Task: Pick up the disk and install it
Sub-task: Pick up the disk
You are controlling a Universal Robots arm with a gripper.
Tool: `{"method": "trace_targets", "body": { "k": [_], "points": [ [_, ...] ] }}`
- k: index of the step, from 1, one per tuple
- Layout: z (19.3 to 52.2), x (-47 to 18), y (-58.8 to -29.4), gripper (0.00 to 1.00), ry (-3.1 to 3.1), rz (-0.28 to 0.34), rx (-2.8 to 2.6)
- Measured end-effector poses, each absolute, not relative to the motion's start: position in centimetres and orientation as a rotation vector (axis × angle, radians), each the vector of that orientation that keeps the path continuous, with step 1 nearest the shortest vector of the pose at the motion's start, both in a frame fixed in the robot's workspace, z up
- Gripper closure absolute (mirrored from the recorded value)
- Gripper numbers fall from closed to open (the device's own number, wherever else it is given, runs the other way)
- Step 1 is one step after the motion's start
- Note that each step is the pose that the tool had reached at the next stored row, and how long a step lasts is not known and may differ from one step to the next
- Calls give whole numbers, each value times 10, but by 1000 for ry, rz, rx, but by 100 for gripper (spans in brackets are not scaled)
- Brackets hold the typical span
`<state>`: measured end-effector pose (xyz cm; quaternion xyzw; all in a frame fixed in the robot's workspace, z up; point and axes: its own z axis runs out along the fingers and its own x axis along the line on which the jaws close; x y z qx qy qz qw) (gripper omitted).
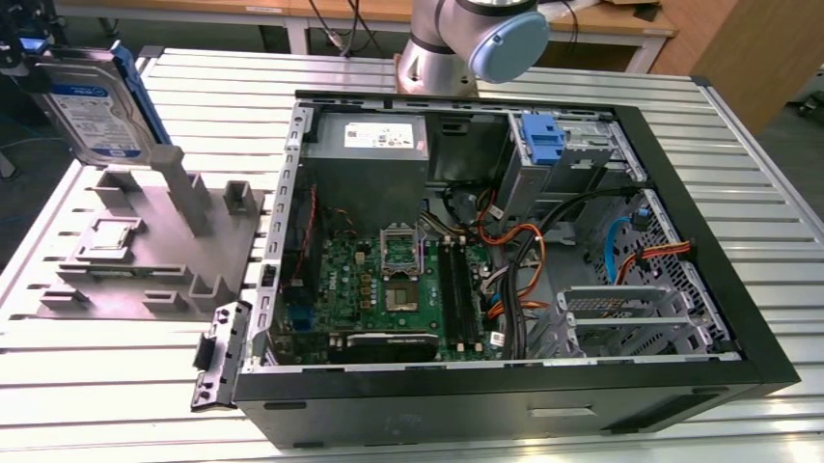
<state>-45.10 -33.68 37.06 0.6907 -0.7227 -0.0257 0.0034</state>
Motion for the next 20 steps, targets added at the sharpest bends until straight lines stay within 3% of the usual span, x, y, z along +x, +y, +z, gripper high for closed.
{"method": "trace_targets", "body": {
  "k": [20],
  "points": [
    [380,-451,-337,63,-2266,-80,2165]
  ]
}}
